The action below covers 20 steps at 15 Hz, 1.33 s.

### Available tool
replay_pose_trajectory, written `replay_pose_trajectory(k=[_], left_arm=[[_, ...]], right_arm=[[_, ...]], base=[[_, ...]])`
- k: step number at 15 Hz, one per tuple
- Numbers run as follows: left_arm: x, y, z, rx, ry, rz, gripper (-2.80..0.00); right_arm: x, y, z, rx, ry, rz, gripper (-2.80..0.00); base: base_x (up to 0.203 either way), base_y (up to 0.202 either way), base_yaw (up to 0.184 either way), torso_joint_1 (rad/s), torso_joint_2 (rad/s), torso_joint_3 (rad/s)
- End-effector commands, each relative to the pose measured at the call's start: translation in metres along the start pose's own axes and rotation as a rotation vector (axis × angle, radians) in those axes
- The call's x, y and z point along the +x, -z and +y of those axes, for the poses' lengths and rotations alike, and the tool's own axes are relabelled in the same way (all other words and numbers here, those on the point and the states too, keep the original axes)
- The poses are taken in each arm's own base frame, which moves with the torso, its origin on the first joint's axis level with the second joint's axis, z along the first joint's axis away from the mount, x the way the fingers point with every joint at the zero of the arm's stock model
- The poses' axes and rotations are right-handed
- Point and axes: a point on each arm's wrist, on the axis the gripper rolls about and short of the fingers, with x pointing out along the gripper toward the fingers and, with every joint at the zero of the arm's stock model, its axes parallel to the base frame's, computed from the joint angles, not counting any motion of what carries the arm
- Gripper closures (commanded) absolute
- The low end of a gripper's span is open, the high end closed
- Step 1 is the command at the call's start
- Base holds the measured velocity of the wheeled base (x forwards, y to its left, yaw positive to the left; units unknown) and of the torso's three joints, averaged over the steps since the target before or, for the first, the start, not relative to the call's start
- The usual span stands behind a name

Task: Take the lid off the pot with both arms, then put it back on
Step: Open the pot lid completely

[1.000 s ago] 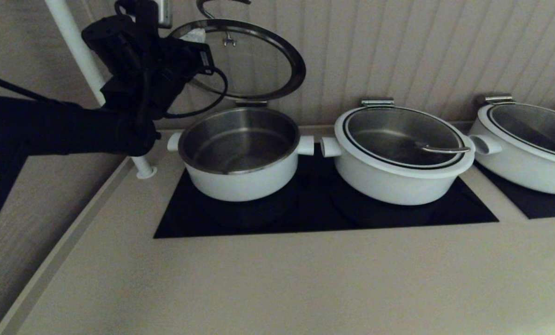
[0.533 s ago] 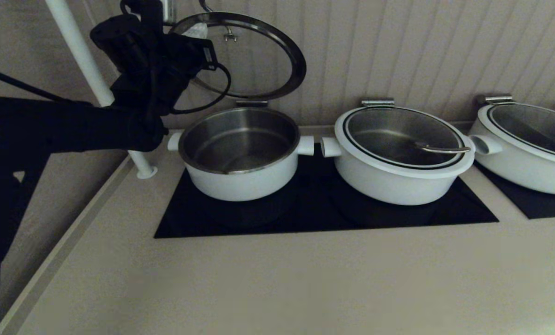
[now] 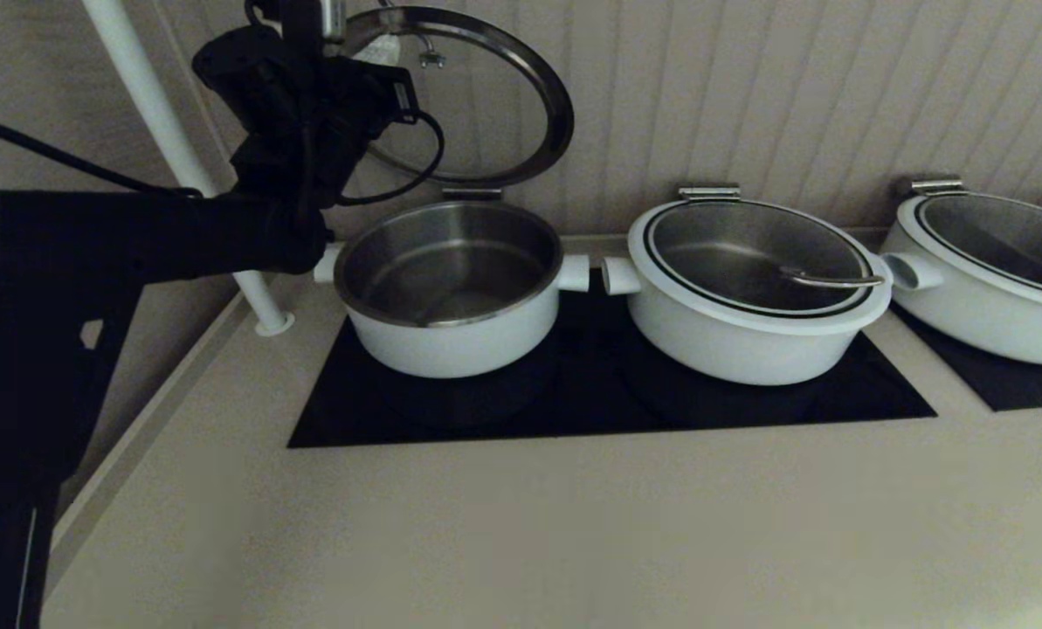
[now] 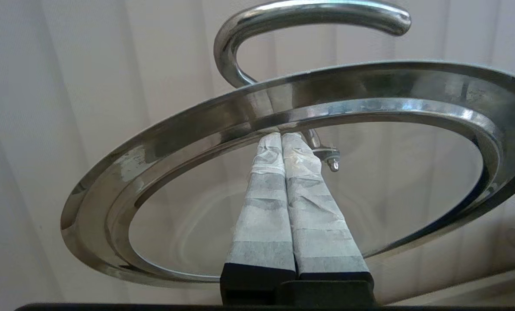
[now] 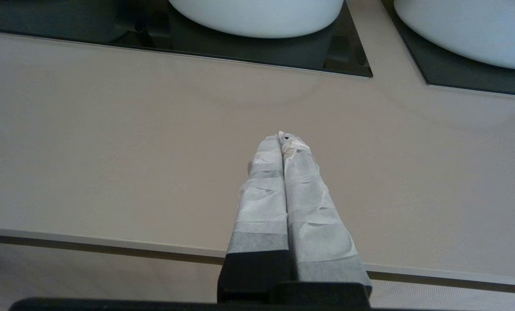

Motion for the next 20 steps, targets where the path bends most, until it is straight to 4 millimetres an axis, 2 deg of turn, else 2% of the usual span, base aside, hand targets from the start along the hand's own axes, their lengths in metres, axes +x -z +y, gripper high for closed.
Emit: replay_pose_trajectory(k=[1, 8, 16, 20], left_arm=[[0.002, -0.001, 0.000, 0.001, -0.002, -0.014, 0.00], [-0.001, -0.017, 0.002, 0.012, -0.005, -0.029, 0.00], [-0.027, -0.028, 0.004, 0.018, 0.004, 0.055, 0.00], [-0.031, -0.033, 0.004, 0.020, 0.005, 0.061, 0.00]], right_arm=[[0.000, 0.000, 0.000, -0.001, -0.001, 0.000, 0.00], [0.000, 0.000, 0.000, -0.001, -0.001, 0.001, 0.00], [0.000, 0.000, 0.000, -0.001, 0.000, 0.000, 0.00], [0.000, 0.000, 0.000, 0.001, -0.001, 0.002, 0.00]], base=[[0.000, 0.000, 0.000, 0.000, 0.00, 0.000], [0.000, 0.000, 0.000, 0.000, 0.00, 0.000], [0.000, 0.000, 0.000, 0.000, 0.00, 0.000], [0.000, 0.000, 0.000, 0.000, 0.00, 0.000]])
